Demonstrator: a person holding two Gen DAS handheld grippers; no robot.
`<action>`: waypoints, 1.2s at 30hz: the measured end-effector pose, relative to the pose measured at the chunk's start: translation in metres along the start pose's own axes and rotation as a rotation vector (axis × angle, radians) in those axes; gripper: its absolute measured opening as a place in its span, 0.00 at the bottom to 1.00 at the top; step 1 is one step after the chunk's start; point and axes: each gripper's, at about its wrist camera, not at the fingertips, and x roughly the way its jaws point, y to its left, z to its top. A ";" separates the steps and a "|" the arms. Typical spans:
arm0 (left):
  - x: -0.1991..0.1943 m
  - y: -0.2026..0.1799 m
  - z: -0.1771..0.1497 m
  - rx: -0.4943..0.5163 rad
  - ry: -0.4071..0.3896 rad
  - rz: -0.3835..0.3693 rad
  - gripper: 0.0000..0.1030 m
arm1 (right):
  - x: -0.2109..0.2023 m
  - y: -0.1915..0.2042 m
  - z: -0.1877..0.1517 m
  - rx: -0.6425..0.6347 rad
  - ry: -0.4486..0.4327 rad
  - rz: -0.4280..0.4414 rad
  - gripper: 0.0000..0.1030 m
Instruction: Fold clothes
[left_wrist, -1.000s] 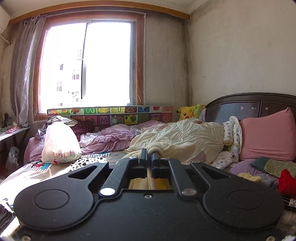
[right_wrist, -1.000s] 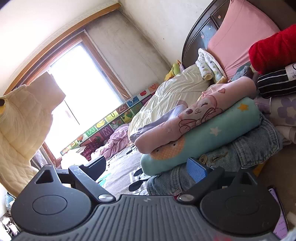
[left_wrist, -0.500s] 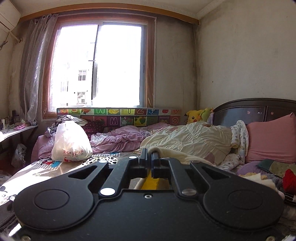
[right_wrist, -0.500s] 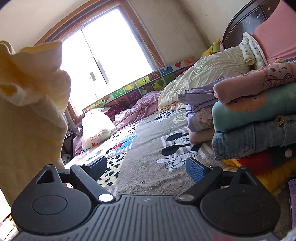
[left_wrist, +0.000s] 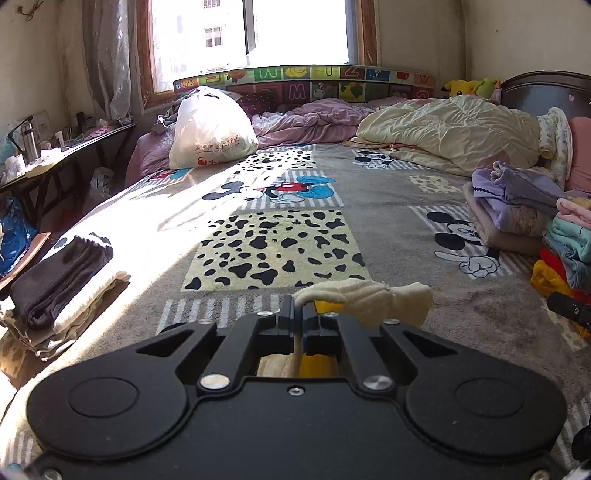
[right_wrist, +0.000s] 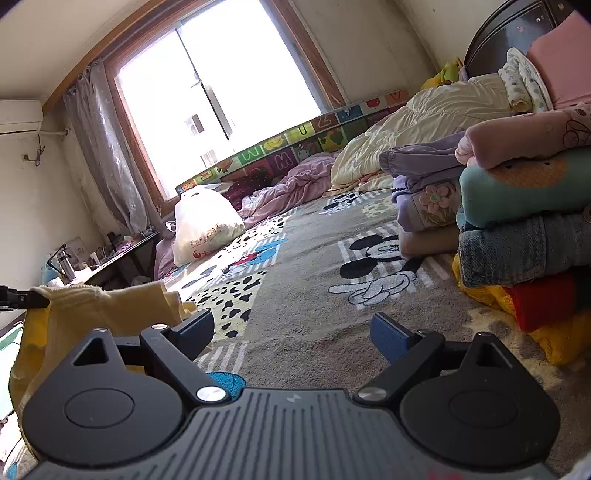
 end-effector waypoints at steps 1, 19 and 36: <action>0.002 0.006 -0.006 -0.010 0.016 0.021 0.03 | 0.001 0.001 -0.001 -0.003 0.007 0.003 0.89; -0.080 0.058 -0.035 -0.058 0.064 0.080 0.58 | 0.029 0.022 -0.037 0.184 0.263 0.234 0.74; -0.024 0.045 -0.007 -0.206 0.015 -0.124 0.64 | 0.031 0.070 -0.065 0.121 0.373 0.292 0.72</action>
